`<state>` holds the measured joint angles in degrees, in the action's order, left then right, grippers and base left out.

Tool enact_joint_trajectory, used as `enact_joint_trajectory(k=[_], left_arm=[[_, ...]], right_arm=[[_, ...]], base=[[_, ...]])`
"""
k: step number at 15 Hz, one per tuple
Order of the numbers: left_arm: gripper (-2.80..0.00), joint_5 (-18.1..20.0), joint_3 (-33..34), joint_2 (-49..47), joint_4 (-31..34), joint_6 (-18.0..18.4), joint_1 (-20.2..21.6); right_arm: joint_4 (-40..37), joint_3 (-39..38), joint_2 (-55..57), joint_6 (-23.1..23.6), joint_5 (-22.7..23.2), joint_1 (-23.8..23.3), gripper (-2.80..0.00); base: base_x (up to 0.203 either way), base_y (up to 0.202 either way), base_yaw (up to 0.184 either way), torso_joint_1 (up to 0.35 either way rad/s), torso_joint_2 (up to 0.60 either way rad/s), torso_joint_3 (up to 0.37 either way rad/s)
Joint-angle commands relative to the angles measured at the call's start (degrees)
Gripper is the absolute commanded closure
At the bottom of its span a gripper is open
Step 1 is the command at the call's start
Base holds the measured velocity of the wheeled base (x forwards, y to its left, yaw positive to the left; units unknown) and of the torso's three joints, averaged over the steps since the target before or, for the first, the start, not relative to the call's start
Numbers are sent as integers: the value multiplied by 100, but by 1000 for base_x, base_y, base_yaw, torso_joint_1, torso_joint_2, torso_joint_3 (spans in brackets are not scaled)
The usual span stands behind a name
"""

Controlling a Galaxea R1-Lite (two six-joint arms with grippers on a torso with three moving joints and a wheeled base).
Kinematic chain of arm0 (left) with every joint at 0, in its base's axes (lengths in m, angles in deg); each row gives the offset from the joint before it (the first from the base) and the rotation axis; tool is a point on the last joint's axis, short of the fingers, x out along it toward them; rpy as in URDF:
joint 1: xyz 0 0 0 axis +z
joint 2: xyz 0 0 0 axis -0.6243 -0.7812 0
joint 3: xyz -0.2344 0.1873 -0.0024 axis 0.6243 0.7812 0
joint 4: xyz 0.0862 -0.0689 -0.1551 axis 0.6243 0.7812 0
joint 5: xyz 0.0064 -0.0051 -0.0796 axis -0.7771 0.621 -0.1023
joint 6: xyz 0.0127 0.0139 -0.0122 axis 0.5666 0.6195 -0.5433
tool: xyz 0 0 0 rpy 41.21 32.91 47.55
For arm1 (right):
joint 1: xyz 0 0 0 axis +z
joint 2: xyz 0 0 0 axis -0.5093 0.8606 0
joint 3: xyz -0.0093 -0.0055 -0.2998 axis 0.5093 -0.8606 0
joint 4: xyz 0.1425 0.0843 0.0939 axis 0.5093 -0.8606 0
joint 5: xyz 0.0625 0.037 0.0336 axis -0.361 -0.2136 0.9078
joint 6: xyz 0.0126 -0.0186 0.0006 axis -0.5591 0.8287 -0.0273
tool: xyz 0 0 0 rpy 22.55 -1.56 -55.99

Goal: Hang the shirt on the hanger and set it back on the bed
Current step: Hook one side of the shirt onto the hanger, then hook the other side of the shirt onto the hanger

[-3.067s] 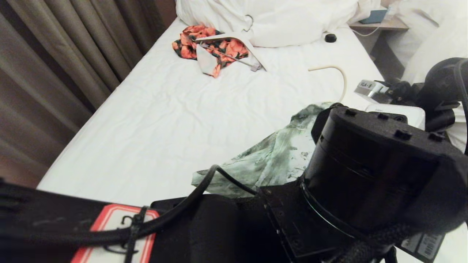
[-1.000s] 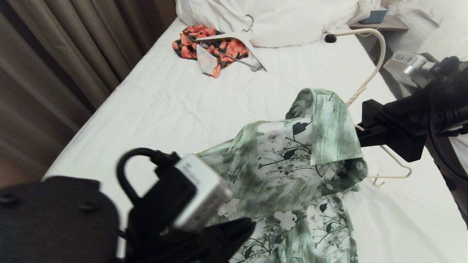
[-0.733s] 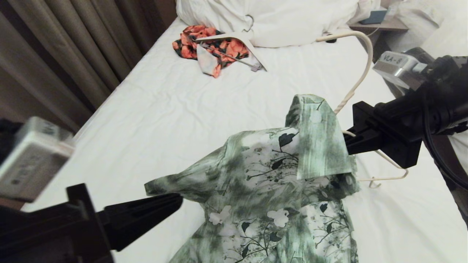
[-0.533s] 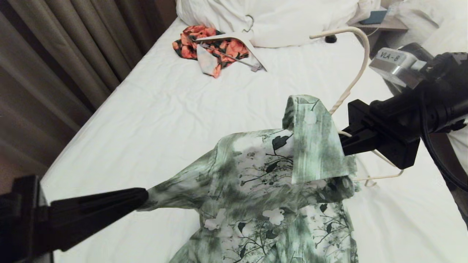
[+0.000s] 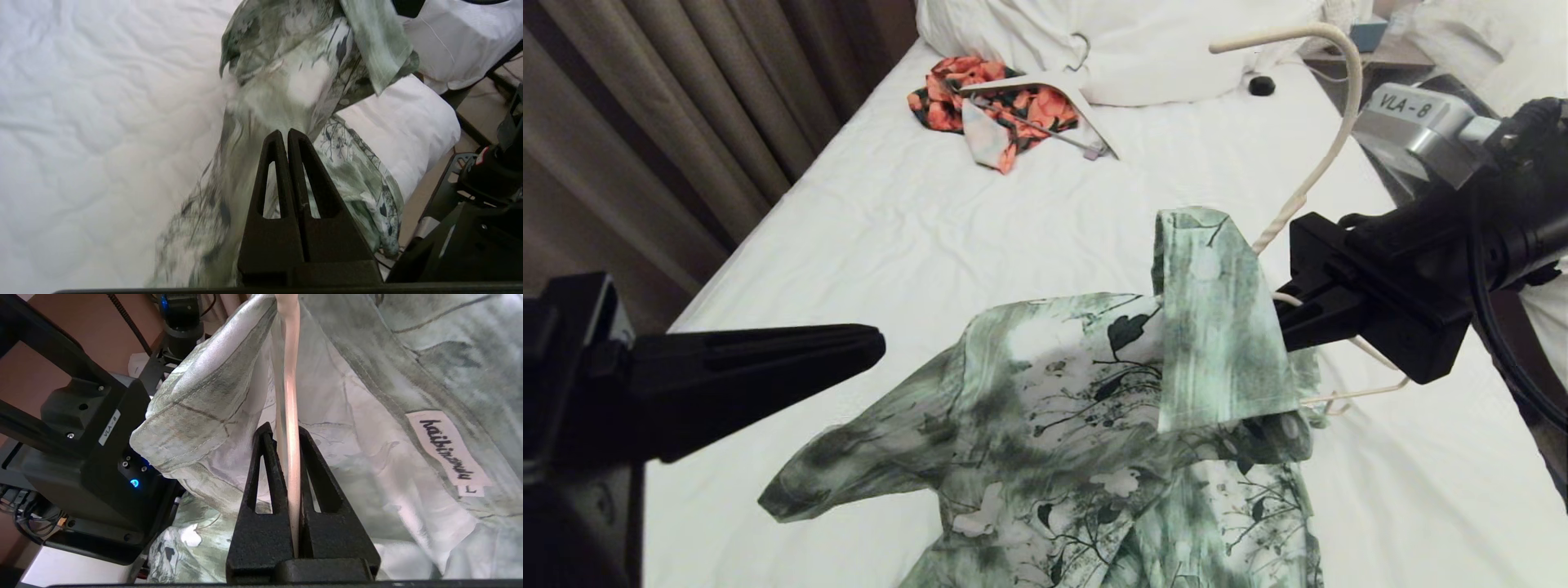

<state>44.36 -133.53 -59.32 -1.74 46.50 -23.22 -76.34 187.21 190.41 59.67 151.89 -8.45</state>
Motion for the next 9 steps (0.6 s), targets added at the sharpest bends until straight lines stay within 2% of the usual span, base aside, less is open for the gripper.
enact_joint_trajectory(k=[1, 4, 5, 6, 9], left_arm=[[0, 13, -173, -346, 4, 63, -14], [0, 23, -314, -506, 7, 290, -57], [-108, 30, -318, -571, -16, 413, -95], [-280, 38, -320, -635, -29, 475, -149], [-280, 43, -424, -879, -56, 485, -299]], right_arm=[[-27, 35, -8, 35, 38, 24, 0], [-19, 53, -8, 35, 37, 24, 0], [-19, 53, -8, 35, 30, 24, 0], [-27, 53, -16, 35, 30, 24, 0], [-27, 53, -43, 35, 30, 24, 0]], base=[[0, 0, 0, 0, 0, 0], [0, 0, 0, 0, 0, 0], [0, 0, 0, 0, 0, 0], [0, 0, 0, 0, 0, 0], [0, 0, 0, 0, 0, 0]])
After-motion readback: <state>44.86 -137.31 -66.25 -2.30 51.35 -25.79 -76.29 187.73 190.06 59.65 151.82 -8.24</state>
